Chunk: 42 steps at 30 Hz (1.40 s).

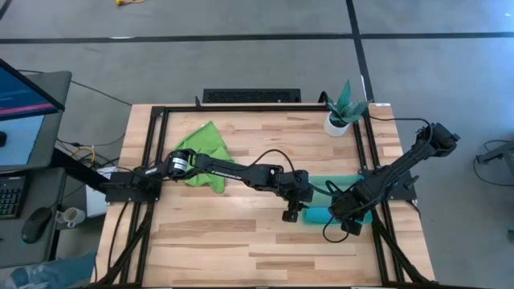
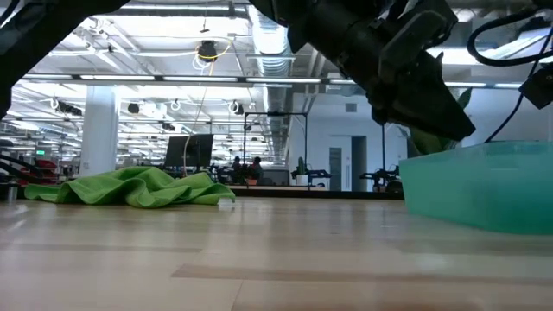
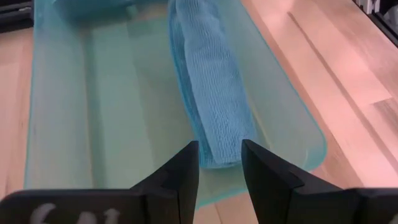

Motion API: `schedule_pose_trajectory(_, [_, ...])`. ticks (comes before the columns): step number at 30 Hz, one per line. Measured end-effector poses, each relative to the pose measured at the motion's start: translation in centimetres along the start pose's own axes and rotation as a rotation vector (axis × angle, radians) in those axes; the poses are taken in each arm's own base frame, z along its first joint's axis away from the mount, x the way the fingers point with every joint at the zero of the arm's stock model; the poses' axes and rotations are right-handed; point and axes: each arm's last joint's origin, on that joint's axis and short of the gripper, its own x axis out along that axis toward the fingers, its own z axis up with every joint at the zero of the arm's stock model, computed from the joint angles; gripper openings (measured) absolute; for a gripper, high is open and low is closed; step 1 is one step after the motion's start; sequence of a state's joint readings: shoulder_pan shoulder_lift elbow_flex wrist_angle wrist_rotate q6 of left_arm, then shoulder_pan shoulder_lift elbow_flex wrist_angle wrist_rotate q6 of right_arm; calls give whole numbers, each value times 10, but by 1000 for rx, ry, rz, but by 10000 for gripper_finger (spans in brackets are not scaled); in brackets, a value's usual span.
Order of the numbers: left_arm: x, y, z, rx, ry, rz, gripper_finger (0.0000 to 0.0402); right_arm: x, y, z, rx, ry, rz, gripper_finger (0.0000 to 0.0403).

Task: Roll microfiber towels into tight, uniform cylinder then place into a basket
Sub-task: Put the rolled blue microfiber towel into the blue bin, then fold the green microfiber towel

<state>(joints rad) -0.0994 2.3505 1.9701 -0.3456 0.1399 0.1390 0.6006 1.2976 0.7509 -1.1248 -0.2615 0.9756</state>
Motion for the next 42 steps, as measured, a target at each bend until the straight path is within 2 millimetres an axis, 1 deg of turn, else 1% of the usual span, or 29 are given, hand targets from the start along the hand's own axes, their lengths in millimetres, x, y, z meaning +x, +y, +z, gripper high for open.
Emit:
schedule_pose_trajectory(9, [0,0,0,0,2,0,112,0,-2,-2,42,19,-24,181])
schedule_pose_trajectory(12, [0,0,0,17,2,1,112,0,-5,-4,97,51,-44,205])
schedule_pose_trajectory(15, [0,1,0,29,2,3,112,-1,-7,-6,124,68,-58,216])
schedule_pose_trajectory(18, [-8,4,1,19,25,4,112,-2,-6,-9,110,71,-71,216])
schedule_pose_trajectory(22, [-39,9,10,2,77,15,112,-12,-2,-12,92,51,-72,203])
schedule_pose_trajectory(24, [-53,10,11,-14,118,14,112,-21,2,-11,81,11,-67,194])
schedule_pose_trajectory(27, [-69,8,15,-38,135,-3,112,-38,11,-10,50,-96,-54,178])
schedule_pose_trajectory(30, [-93,2,22,-35,122,-32,112,-57,19,-8,7,-266,-68,164])
schedule_pose_trajectory(32, [-105,-1,22,-50,120,-47,112,-68,24,-8,-29,-386,-90,156])
schedule_pose_trajectory(33, [-108,-2,18,-62,124,-48,112,-73,26,-7,-48,-441,-100,152])
schedule_pose_trajectory(36, [-108,-9,0,-106,93,-44,112,-81,31,-4,-102,-579,-119,143])
schedule_pose_trajectory(40, [-114,-21,-29,-145,11,-21,112,-85,37,1,-178,-688,-121,135])
schedule_pose_trajectory(42, [-120,-27,-43,-165,-7,19,112,-86,40,7,-202,-749,-129,133])
